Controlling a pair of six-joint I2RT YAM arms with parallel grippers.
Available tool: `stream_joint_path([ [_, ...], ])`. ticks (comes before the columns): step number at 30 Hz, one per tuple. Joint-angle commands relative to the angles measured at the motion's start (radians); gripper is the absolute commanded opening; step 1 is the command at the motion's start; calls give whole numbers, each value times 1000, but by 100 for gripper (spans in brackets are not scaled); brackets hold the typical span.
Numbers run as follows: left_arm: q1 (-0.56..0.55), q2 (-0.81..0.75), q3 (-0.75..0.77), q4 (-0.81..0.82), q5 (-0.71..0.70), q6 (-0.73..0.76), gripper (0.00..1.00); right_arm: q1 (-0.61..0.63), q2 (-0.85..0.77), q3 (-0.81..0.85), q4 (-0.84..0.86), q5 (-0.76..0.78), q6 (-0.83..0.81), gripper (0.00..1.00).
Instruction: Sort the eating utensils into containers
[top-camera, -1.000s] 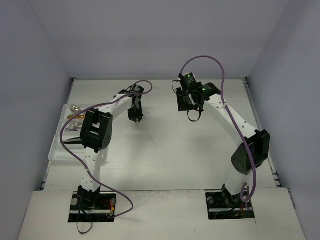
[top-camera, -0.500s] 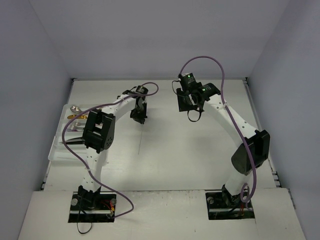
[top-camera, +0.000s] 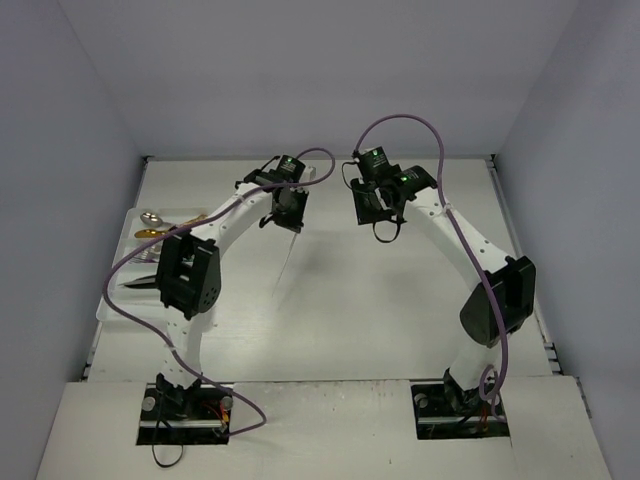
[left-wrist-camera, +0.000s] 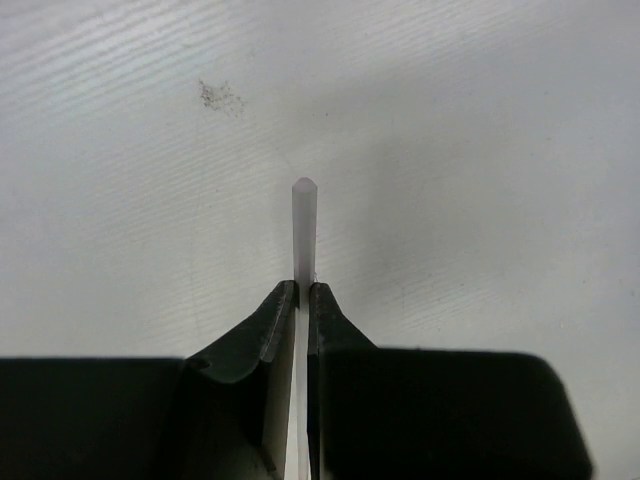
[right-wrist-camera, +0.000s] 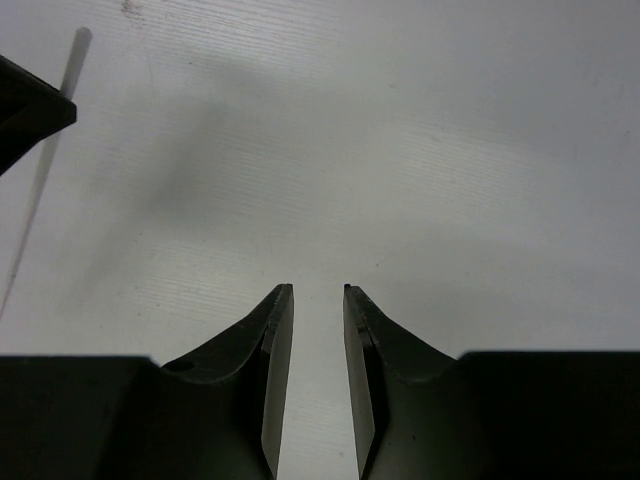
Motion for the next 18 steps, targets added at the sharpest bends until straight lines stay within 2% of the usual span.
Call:
stream_joint_path([
  [1,3,-139,26,-6,-5,96,0,-8,4,35,21,0,-20,24],
  [6,3,-318,-91,29,25,310,0,-24,9,31,25,13,-20,23],
  [9,4,-448,-223,67,74,480,0,-40,10,30,31,17,-17,23],
  [14,23,-725,-409,60,249,810,0,-68,23,45,38,-1,-17,24],
  [18,81,-933,-586,-17,415,1086,0,-71,39,54,38,-33,-15,33],
])
